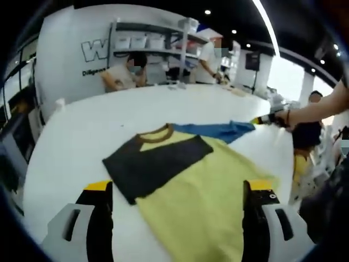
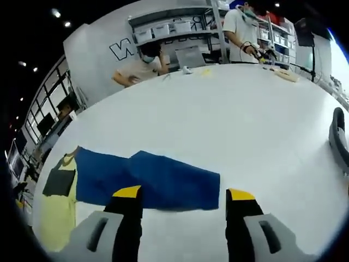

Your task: Fold the garment on the visible template until the final outline fits inside the template.

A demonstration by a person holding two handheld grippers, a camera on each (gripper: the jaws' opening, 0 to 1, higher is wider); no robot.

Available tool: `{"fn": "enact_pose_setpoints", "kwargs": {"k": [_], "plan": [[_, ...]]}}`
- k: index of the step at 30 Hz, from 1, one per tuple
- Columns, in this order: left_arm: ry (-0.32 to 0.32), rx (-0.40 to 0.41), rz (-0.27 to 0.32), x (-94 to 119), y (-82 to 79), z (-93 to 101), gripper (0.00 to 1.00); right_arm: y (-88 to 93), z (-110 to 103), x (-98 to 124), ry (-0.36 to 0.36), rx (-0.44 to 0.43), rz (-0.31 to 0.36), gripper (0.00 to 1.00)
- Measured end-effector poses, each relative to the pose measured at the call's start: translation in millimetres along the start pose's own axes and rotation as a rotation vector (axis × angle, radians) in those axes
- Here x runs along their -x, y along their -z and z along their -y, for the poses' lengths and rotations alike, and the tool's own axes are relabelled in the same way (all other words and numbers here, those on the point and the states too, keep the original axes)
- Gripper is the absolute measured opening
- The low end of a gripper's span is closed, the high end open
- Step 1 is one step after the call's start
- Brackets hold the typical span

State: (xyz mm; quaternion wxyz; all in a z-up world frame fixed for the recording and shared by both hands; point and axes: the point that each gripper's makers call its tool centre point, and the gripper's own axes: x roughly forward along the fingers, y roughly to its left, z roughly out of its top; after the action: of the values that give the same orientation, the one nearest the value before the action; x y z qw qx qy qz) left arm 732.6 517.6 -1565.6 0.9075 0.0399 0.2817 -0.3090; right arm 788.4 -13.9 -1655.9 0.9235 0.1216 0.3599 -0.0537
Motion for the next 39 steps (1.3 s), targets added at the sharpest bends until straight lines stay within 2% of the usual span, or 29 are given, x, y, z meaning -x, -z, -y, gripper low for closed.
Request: {"fn": "enact_pose_setpoints", "kwargs": {"k": [3,7,14,15,18,20,22,24,28,35,39], "plan": [[-0.005,-0.002,-0.002,0.7,0.2,-1.6,0.95,3.9,7.0,-9.7,0.020,-0.008,-0.020,0.53],[-0.019,0.004,0.002,4.7,0.1,-5.9,0.95,3.5,12.9,-11.7,0.030,-0.100,0.004,0.51],[-0.047,0.016,0.005,12.9,1.8,-13.7,0.94,2.1,24.3,-17.1,0.068,-0.077,-0.008,0.45],[-0.051,0.018,0.004,13.9,2.3,-14.7,0.94,4.1,28.6,-19.3,0.086,-0.041,-0.016,0.43],[-0.060,0.018,0.001,15.3,3.3,-16.8,0.94,4.1,23.2,-20.4,0.070,-0.035,-0.001,0.40],[-0.063,0.019,0.001,15.8,3.3,-16.6,0.94,5.7,29.9,-24.2,0.093,0.030,-0.020,0.34],[-0.067,0.019,0.003,17.0,3.1,-16.9,0.94,6.5,26.5,-25.5,0.091,0.077,-0.024,0.28],[-0.070,0.023,0.004,18.4,2.9,-17.6,0.94,4.4,34.4,-26.7,0.107,0.067,-0.021,0.24],[-0.076,0.023,0.001,20.2,4.6,-19.9,0.94,4.5,36.0,-24.5,0.120,0.069,-0.019,0.12],[-0.082,0.024,0.001,21.4,4.4,-20.1,0.94,5.8,36.2,-22.3,0.120,0.067,-0.022,0.00],[-0.085,0.022,-0.005,23.1,6.3,-21.9,0.94,4.9,28.9,-20.9,0.104,0.030,-0.009,0.00]]}}
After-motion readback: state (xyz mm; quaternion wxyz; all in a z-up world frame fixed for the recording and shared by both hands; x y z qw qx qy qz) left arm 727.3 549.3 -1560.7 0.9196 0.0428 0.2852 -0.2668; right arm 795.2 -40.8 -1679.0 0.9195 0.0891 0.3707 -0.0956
